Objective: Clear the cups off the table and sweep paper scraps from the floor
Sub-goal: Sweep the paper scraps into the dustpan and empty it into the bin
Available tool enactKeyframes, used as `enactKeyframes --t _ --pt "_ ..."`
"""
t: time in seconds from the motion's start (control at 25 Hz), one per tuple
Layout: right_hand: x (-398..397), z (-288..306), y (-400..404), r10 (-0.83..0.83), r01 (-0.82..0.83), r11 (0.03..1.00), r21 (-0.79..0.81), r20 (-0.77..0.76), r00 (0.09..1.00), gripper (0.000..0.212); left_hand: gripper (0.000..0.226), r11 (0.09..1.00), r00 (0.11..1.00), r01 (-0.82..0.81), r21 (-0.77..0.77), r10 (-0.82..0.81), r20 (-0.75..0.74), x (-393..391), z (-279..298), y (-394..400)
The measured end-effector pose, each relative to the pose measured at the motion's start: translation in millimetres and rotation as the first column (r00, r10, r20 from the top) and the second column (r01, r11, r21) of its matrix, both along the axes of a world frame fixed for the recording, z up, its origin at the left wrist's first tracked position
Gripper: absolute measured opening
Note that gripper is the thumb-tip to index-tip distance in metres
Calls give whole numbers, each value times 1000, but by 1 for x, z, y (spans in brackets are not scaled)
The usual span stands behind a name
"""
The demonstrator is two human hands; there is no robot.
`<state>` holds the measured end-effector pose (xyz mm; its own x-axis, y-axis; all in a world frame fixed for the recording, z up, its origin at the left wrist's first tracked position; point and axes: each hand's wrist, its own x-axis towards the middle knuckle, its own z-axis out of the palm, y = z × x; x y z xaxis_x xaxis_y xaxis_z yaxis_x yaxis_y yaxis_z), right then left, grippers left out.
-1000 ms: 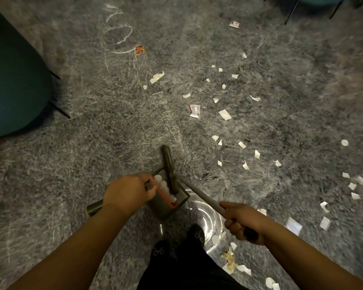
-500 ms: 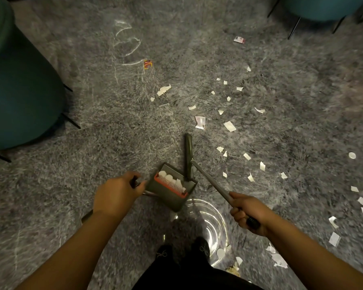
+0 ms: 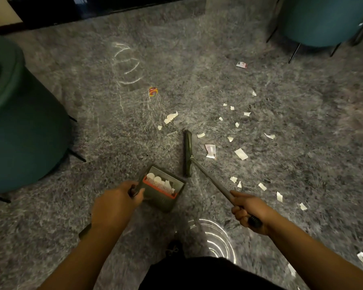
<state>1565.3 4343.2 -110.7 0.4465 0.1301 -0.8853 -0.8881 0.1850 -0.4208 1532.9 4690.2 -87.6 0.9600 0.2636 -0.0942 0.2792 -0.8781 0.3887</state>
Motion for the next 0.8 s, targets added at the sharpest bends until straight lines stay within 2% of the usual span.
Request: enactKeyframes --t 0.4,0.6,0.8 --pt "188 -6 64 35 -35 999 0 32 999 49 29 997 998 -65 46 66 -4 168 -10 67" --pt "298 -10 75 114 -112 991 -67 32 993 48 30 991 994 -106 81 105 13 269 -12 83" --pt "389 -12 89 126 -124 987 -103 18 992 48 36 993 992 -97 66 101 -69 362 -11 102"
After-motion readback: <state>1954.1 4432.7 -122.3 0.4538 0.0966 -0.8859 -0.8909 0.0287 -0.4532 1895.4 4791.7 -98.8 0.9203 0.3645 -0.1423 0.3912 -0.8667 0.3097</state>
